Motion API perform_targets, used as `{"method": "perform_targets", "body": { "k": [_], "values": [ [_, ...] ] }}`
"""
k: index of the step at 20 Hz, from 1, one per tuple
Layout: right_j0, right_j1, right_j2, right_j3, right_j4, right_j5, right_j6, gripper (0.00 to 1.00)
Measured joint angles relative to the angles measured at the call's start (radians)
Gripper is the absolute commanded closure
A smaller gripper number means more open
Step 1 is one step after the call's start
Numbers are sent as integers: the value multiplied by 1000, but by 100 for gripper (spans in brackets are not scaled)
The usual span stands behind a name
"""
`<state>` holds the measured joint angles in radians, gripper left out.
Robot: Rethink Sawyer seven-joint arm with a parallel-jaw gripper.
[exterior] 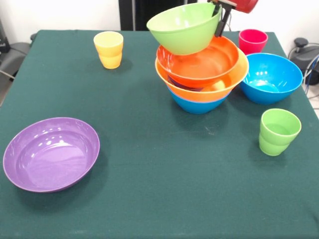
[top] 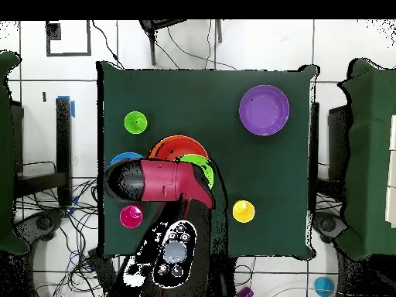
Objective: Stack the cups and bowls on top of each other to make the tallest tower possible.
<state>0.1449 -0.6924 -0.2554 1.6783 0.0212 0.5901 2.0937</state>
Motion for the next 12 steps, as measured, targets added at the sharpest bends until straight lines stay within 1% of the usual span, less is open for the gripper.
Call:
{"method": "perform_targets", "body": {
  "k": [6,12],
  "values": [
    [6,0,-11,-25,12,16,0,100],
    [21,25,-34,-57,22,19,1,100]
  ]
}}
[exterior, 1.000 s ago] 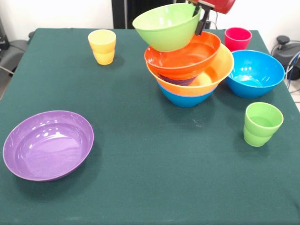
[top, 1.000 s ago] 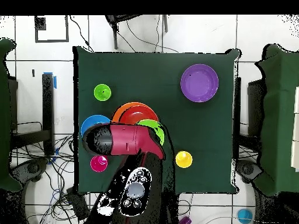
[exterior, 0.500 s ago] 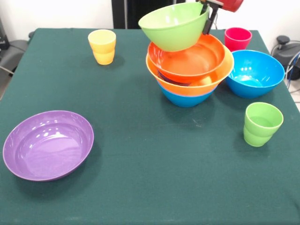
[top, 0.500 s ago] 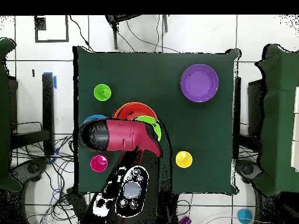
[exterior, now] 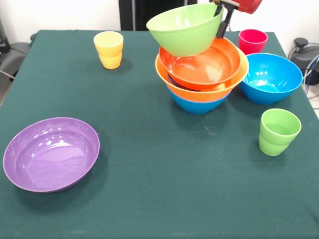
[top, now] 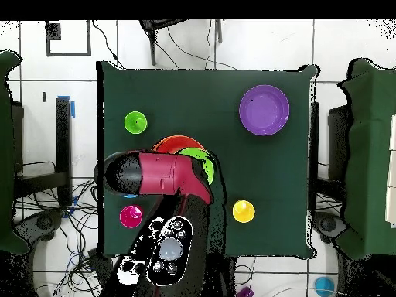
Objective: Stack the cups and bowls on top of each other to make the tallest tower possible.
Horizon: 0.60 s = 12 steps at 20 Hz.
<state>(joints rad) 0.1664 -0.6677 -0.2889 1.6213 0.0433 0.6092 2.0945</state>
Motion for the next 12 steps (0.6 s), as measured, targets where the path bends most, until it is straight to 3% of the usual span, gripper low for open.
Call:
{"method": "perform_targets", "body": {
  "k": [12],
  "values": [
    [53,48,-38,-22,28,0,1,100]
  ]
}}
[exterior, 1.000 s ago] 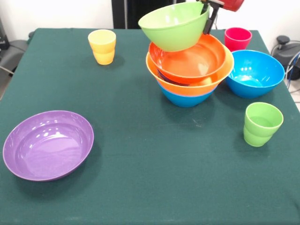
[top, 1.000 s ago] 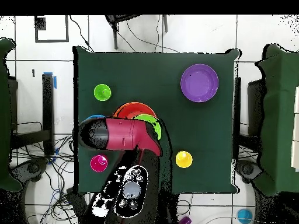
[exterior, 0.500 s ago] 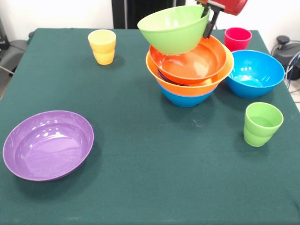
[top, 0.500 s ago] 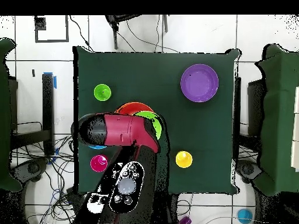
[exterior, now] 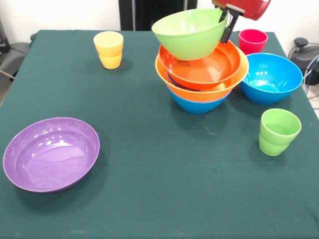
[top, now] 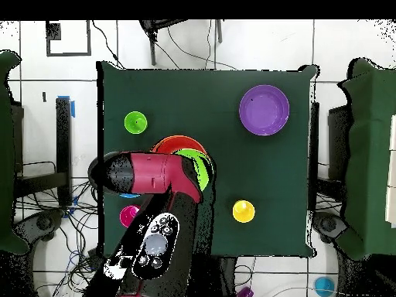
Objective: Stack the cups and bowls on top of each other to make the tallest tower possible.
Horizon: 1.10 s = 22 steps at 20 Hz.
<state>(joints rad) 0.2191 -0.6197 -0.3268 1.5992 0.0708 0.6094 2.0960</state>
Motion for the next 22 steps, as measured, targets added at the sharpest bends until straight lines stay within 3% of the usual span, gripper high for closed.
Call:
{"method": "perform_targets", "body": {
  "k": [22],
  "values": [
    [87,73,-85,-3,42,0,27,100]
  ]
}}
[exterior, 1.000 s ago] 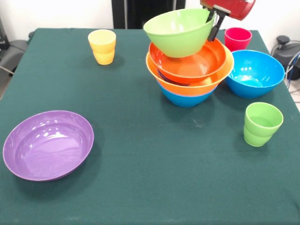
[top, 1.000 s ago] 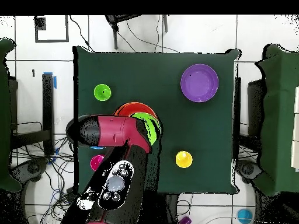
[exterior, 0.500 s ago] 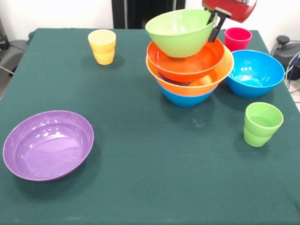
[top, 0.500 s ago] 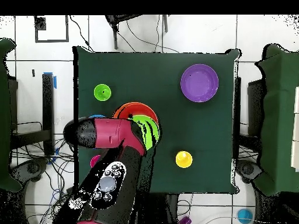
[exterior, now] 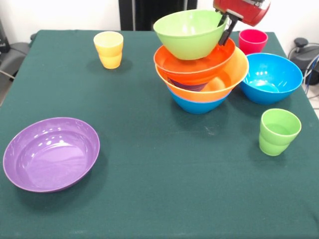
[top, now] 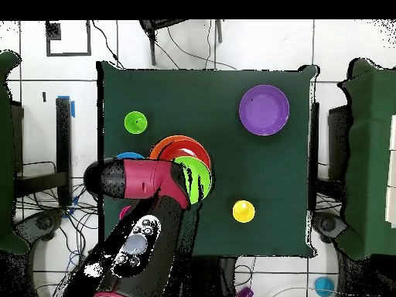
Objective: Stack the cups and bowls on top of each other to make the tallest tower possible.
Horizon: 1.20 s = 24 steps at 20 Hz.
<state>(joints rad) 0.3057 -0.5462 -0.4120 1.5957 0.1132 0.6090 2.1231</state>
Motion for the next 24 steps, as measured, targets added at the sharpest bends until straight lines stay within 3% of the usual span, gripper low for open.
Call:
{"method": "perform_targets", "body": {
  "k": [24],
  "values": [
    [8,36,-13,-21,47,0,11,100]
  ]
}}
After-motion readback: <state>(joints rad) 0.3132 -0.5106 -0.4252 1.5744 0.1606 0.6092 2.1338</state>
